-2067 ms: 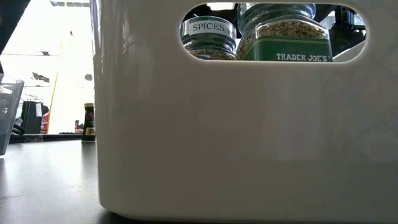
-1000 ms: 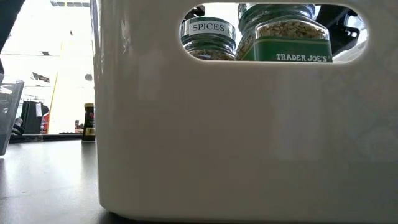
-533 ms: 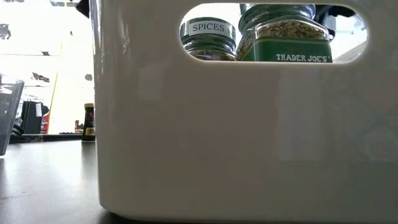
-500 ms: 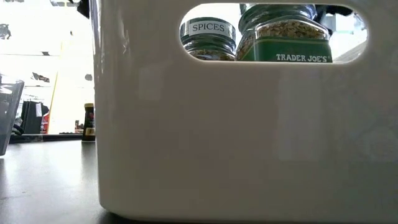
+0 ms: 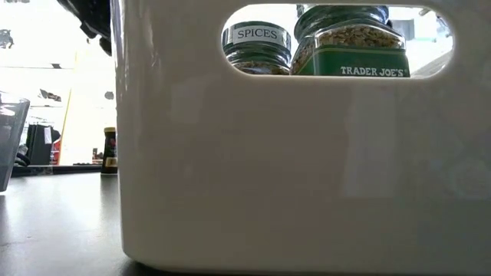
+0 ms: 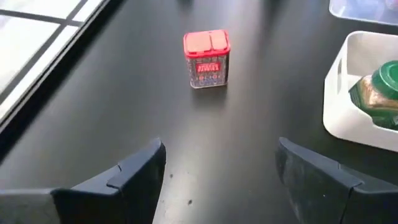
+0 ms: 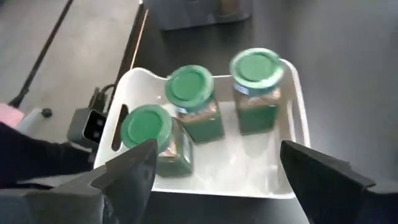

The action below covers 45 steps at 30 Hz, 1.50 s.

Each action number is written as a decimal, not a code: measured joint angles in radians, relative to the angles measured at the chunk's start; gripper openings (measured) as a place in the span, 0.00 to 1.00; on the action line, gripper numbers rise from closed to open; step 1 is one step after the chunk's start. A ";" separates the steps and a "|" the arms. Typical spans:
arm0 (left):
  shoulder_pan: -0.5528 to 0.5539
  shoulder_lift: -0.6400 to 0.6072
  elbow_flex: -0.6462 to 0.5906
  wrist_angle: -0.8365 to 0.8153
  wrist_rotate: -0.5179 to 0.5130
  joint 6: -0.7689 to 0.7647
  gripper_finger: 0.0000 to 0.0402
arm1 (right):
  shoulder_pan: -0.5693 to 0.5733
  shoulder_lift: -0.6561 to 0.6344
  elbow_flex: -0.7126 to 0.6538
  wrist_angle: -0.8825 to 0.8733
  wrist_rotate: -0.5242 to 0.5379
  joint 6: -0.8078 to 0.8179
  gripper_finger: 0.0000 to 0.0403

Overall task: Sort spices by type
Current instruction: Put the left green seasoning bottle into the white bin

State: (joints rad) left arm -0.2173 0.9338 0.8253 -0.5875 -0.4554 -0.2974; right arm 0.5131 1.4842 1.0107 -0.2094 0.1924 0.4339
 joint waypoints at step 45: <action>0.000 0.050 0.000 -0.035 0.031 -0.003 0.71 | 0.069 0.403 0.507 -0.378 -0.064 0.160 0.84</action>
State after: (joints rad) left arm -0.2176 0.9836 0.8257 -0.6228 -0.4248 -0.3000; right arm 0.5823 1.8876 1.5181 -0.5870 0.1284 0.5941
